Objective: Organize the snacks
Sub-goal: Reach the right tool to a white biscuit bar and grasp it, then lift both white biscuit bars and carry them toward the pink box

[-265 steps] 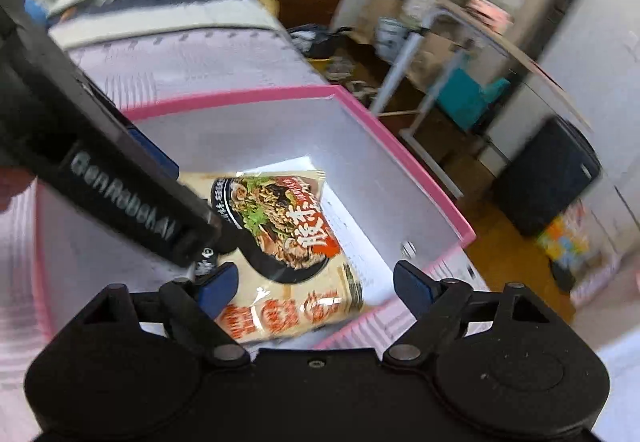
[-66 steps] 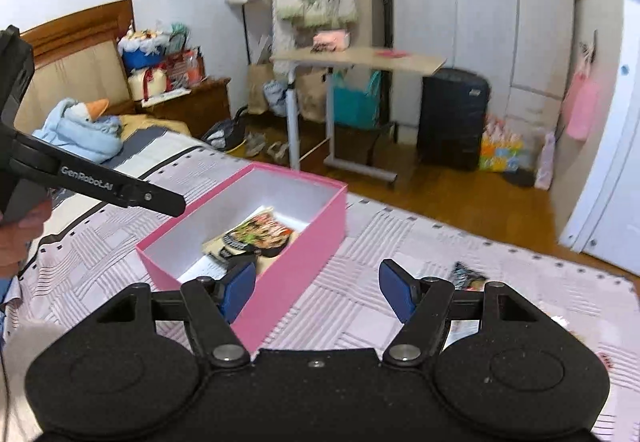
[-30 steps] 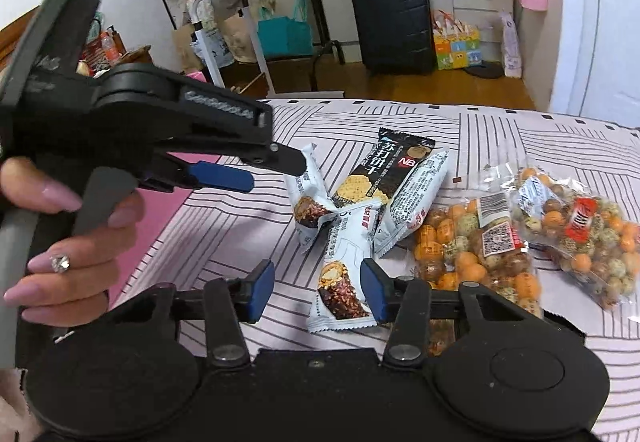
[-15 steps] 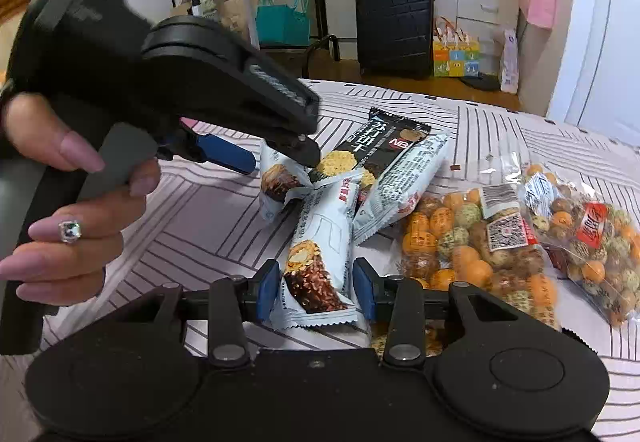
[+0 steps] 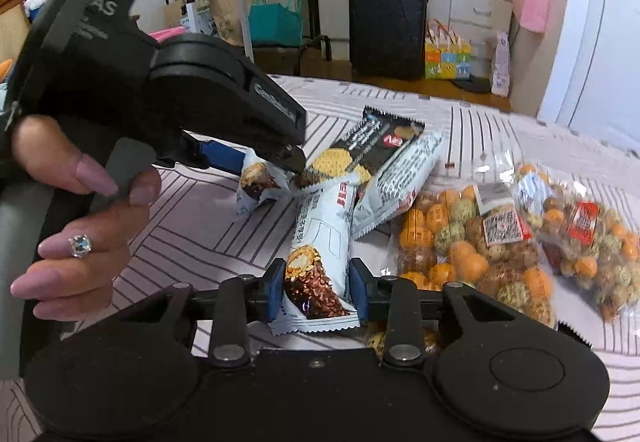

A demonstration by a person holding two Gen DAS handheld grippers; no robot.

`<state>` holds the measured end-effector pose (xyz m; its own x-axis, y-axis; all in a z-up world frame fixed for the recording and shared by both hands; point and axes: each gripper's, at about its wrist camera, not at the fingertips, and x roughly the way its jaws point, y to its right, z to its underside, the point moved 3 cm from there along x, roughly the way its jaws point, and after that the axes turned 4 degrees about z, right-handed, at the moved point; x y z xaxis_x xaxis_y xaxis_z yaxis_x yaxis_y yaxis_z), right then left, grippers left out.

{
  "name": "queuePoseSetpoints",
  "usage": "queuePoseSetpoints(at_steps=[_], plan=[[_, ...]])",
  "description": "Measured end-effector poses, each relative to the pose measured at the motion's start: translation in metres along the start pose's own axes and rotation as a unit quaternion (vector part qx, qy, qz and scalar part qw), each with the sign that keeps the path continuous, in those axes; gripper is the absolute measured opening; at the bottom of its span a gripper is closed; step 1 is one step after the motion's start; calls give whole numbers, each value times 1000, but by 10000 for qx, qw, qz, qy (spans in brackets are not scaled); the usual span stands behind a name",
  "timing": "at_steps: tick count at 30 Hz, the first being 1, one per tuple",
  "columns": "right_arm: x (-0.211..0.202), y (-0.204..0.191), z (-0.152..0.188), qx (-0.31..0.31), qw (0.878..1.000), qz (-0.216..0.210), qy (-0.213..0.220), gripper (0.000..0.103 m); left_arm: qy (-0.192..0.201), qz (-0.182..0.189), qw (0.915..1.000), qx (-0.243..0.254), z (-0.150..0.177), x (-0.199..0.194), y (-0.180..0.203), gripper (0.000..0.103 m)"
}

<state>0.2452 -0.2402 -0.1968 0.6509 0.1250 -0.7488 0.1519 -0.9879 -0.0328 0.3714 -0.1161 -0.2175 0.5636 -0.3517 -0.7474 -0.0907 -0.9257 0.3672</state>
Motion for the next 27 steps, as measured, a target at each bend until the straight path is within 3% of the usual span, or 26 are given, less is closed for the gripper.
queuePoseSetpoints(at_steps=[8,12,20,27], plan=[[2,-1,-4,21,10000,3,61,37,-70,-117,9998,130,-1,0,1,28],[1,-6,-3,-119,9998,108,71,37,-66,-368,9991,189,0,-7,2,27],[-18,-15,0,-165,9998,122,30,35,97,-408,9986,324,3,-45,8,27],[-38,-11,1,238,9995,97,-167,34,119,-359,9973,635,9,-84,22,27]])
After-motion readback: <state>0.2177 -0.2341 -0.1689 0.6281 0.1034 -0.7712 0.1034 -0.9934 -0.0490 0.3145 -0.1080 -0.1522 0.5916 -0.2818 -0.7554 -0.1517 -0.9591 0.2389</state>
